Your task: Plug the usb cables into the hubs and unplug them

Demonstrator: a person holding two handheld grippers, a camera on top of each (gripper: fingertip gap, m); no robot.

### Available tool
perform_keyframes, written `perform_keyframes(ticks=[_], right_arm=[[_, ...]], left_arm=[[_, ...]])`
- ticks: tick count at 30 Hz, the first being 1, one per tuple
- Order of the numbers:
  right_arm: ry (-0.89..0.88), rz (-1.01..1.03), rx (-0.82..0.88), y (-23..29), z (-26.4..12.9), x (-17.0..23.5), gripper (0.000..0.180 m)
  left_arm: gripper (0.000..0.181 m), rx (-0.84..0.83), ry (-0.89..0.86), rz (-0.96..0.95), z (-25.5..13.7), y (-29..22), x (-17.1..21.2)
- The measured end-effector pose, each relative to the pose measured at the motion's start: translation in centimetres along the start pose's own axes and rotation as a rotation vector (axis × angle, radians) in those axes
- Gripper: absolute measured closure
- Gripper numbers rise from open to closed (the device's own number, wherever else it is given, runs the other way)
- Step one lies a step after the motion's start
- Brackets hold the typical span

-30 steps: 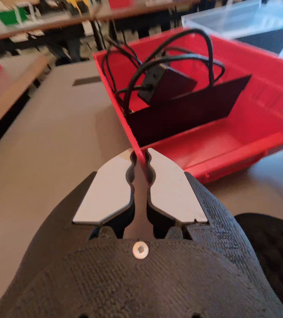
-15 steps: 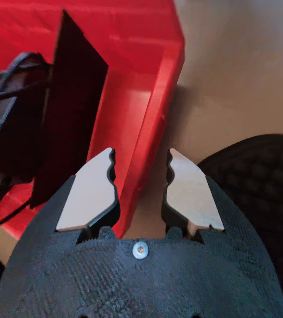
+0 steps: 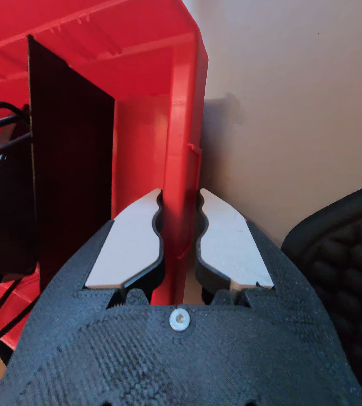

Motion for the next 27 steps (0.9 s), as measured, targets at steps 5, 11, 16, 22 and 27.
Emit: perform_keyframes(ticks=[5, 11, 16, 22, 27], right_arm=[[0.09, 0.092, 0.114, 1.8, -3.1, 4.9, 0.144], [0.227, 0.02, 0.243, -0.4, -1.7, 9.0, 0.146], [0.236, -0.005, 0.263, -5.1, 1.0, 11.1, 0.146], [0.267, 0.037, 0.352, -8.5, 2.7, 13.1, 0.144], [-0.037, 0.201, 0.361, -6.9, 0.0, 9.9, 0.134]], left_arm=[[0.153, -0.005, -0.007, 0.01, 0.2, 0.5, -0.1], [0.153, -0.016, -0.015, 0.008, 0.8, 1.3, -0.4], [0.152, -0.046, -0.025, 0.009, 1.5, 2.8, -0.6], [0.136, -0.171, -0.038, -0.14, 2.4, 6.1, -0.3], [0.148, -0.137, -0.262, -0.235, -3.4, 7.3, -2.5]])
Point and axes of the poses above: each gripper's, where its closed fingertips meet, z out along the fingers, x out of its underside, y = z × x across the jaws, the point moved 7 cm from there along -z, back along the fingers, and after that the axes turned 8 degrees about -z, right-handed, at the moved point
